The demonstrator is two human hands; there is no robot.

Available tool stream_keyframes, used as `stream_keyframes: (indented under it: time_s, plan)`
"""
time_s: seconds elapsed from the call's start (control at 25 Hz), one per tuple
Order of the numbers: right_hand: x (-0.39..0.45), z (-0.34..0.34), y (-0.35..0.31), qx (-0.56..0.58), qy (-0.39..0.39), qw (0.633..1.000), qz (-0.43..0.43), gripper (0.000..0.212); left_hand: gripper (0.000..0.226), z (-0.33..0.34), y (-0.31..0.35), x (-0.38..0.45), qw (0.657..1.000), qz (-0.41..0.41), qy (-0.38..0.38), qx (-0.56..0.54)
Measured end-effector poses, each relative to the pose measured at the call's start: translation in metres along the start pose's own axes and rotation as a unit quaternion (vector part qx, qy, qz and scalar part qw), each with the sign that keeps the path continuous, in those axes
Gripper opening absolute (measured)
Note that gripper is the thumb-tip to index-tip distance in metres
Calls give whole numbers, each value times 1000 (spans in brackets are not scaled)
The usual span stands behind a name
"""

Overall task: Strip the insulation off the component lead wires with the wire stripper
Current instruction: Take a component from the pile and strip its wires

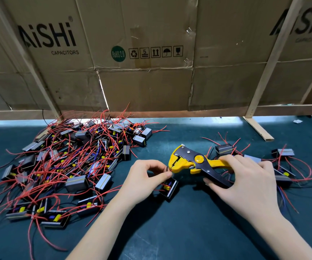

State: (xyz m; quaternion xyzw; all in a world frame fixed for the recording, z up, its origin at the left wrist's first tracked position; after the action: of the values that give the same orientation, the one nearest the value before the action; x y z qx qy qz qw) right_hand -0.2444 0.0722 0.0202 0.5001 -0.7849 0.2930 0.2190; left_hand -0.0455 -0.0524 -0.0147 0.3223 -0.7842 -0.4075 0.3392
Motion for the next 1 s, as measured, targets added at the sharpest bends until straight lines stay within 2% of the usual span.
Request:
stream_keyframes:
  time_s: [0.24,0.4,0.64,1.0]
  plan:
    - [0,-1,4,-5,33,999,0,42,9,1,-4,0,1000,-12,-13,-2]
    - [2,3,7,-23,45,999,11,55,7,7,-10,-3,996,-54,-63,-38]
    - [1,4,7,-28,43,999,13,59,6,2,-12,-4,997,-69,-21,-4]
    - [-1,-1,-8,-45,41,997,-43,57,5,2,-6,-3,998,-45,-19,26]
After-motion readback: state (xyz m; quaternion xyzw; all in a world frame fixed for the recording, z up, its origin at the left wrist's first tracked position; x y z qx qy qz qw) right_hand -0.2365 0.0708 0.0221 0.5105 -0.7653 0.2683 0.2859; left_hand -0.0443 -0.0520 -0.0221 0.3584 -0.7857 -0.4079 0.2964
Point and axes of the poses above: each hand's wrist, its own x-axis towards the middle knuckle, its own z-axis out of the palm, y = z × x, the point moved 7 cm from there along x, towards the middle knuckle, and after that the axes turned 9 degrees about z, right-handed, at the moved point
